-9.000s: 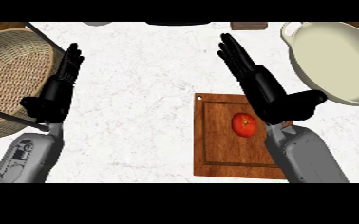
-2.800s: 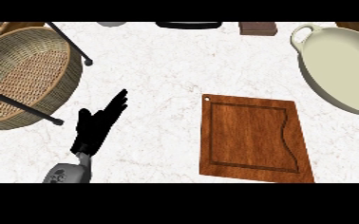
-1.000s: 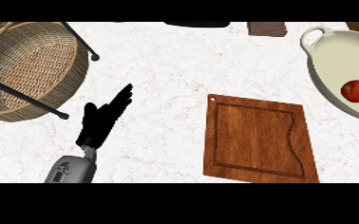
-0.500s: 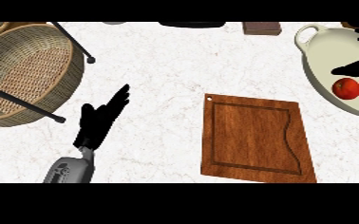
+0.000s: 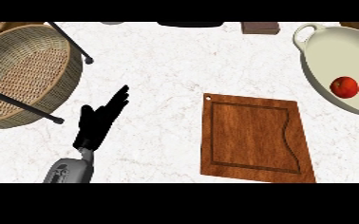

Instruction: Pick the tomato from the cutting board and place it in the pot

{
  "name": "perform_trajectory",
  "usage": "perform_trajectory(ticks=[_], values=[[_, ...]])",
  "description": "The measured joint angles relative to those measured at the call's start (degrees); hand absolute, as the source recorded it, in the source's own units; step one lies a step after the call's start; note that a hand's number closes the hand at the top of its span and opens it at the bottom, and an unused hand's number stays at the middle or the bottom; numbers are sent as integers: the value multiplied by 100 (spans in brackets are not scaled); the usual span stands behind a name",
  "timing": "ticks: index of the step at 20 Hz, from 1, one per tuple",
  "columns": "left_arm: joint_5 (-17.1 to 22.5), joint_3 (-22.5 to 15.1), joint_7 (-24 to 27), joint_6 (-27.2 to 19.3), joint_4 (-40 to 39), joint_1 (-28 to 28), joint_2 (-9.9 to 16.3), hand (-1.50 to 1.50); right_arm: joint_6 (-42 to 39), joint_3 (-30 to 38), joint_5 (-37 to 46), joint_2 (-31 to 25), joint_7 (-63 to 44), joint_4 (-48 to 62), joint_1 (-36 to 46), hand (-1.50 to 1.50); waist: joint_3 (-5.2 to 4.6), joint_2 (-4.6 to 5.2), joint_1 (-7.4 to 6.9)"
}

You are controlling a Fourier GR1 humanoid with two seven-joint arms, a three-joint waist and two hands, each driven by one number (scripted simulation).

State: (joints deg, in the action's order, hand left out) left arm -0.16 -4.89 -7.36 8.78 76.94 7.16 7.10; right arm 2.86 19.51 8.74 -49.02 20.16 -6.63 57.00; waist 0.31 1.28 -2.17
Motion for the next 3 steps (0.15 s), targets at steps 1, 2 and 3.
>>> perform_trajectory(ticks=[1,2,3], values=[[-4,-10,-20,0,26,1,-4,0,-28,122,-113,-101,75,4,-68,-150,1,0,-2],[0,-10,-26,5,66,-23,2,0,-76,241,-227,-170,206,8,-185,-150,1,-4,1],[16,5,-21,17,86,-67,18,0,-149,362,-341,-277,292,10,-265,-150,3,-5,0]])
